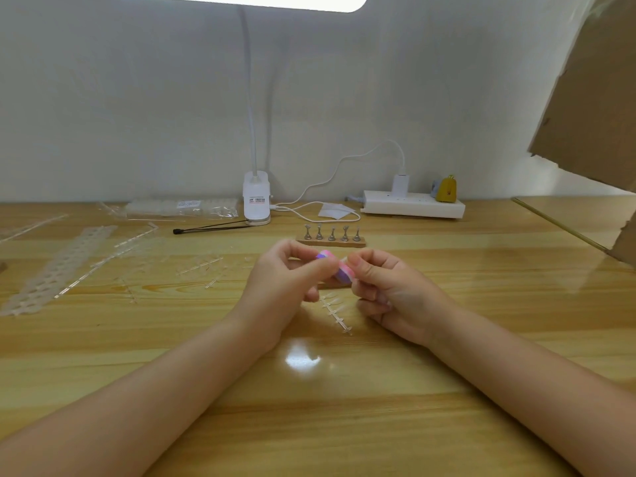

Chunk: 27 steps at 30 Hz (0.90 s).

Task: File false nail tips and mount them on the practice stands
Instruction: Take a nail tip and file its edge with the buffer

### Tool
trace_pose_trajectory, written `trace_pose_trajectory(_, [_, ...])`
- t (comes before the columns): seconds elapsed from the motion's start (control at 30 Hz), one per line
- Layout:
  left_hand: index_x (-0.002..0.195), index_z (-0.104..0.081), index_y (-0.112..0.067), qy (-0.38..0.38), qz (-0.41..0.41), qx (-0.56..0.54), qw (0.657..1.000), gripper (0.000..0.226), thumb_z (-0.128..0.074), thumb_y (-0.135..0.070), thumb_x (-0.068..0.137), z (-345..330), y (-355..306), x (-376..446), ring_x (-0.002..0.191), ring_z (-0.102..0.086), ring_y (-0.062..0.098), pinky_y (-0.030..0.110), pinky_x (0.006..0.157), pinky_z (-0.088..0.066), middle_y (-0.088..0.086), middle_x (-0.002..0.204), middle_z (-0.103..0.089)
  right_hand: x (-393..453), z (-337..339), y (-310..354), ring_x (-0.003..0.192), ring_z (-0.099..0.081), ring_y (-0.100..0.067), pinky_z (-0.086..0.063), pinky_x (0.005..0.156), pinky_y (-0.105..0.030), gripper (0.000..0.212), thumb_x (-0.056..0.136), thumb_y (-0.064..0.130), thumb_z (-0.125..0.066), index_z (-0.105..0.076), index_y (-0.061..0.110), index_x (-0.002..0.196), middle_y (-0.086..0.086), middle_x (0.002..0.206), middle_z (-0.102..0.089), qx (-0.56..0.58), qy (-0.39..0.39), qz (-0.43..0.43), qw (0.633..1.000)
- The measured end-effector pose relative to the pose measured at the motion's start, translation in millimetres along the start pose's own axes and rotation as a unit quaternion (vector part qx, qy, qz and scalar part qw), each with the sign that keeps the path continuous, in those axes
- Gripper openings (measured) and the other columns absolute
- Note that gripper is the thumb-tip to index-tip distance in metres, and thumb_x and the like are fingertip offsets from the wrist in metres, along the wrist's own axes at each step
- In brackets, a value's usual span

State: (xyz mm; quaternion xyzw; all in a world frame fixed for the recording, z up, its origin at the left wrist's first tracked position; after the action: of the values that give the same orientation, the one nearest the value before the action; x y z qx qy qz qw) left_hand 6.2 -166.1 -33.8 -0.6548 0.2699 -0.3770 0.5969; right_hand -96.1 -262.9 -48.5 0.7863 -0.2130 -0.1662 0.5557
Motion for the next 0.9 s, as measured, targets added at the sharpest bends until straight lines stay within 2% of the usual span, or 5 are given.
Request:
trace_pose_trajectory(0.13, [0.098,-0.055,-0.007,-0.09,-0.022,-0.028,0.995,0.027,-0.073,-0.016,0.079,20,-8,4,0.056,-0.058,0.006,0.023,0.055,-0.044,0.005,0.083,-0.075,1,1,0,0.042,-0.035,-0.004,-0.02,0.036,-0.014,0.014,0.075,0.018,-0.063,-0.057,0.009,0.084,0.007,0.051,-0.047,0.003,-0.011,-0.004,1.0])
trace_pose_trajectory(0.3, [0.089,-0.054,-0.008,0.019,-0.031,0.064,0.997,0.026,-0.077,-0.015,0.077,-8,-3,-5,0.058,-0.064,0.01,0.02,0.053,-0.05,0.001,0.07,-0.073,1,1,-1,0.042,-0.036,-0.004,-0.022,0.035,-0.013,0.012,0.077,0.018,-0.062,-0.058,0.01,0.084,0.0,0.059,-0.054,-0.005,-0.004,-0.006,1.0])
trace_pose_trajectory(0.53, [0.097,-0.054,-0.006,-0.073,-0.011,-0.05,0.996,0.028,-0.073,-0.02,0.081,23,-4,8,0.053,-0.053,0.011,0.021,0.049,-0.045,0.009,0.087,-0.075,1,2,-3,0.043,-0.037,-0.005,-0.022,0.036,-0.014,0.013,0.077,0.017,-0.061,-0.054,0.01,0.085,0.005,0.055,-0.047,0.004,-0.004,-0.022,1.0])
trace_pose_trajectory(0.7, [0.087,-0.052,-0.01,0.044,0.022,-0.022,0.999,0.035,-0.08,-0.022,0.071,-7,5,1,0.046,-0.054,0.01,0.022,0.045,-0.046,0.015,0.079,-0.073,1,0,-2,0.042,-0.037,-0.004,-0.021,0.035,-0.013,0.008,0.079,0.017,-0.059,-0.053,0.012,0.082,0.002,0.058,-0.051,-0.008,0.014,-0.02,1.0])
trace_pose_trajectory(0.9, [0.101,-0.055,-0.003,-0.046,0.034,-0.072,0.996,0.033,-0.074,-0.019,0.08,18,2,11,0.046,-0.049,0.008,0.02,0.046,-0.044,0.011,0.088,-0.075,3,3,-3,0.042,-0.037,-0.005,-0.023,0.035,-0.015,0.01,0.079,0.017,-0.061,-0.054,0.011,0.084,0.005,0.055,-0.046,0.022,0.002,-0.026,0.999])
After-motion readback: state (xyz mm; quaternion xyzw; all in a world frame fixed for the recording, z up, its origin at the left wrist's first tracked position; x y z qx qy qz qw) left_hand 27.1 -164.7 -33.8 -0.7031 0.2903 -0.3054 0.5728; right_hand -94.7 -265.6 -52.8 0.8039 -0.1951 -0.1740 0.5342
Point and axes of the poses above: each hand's wrist, its own x-axis towards the middle knuckle, its own z-axis out of the back of the hand, y = z × x, the point moved 6 cm from there along x, towards the middle knuckle
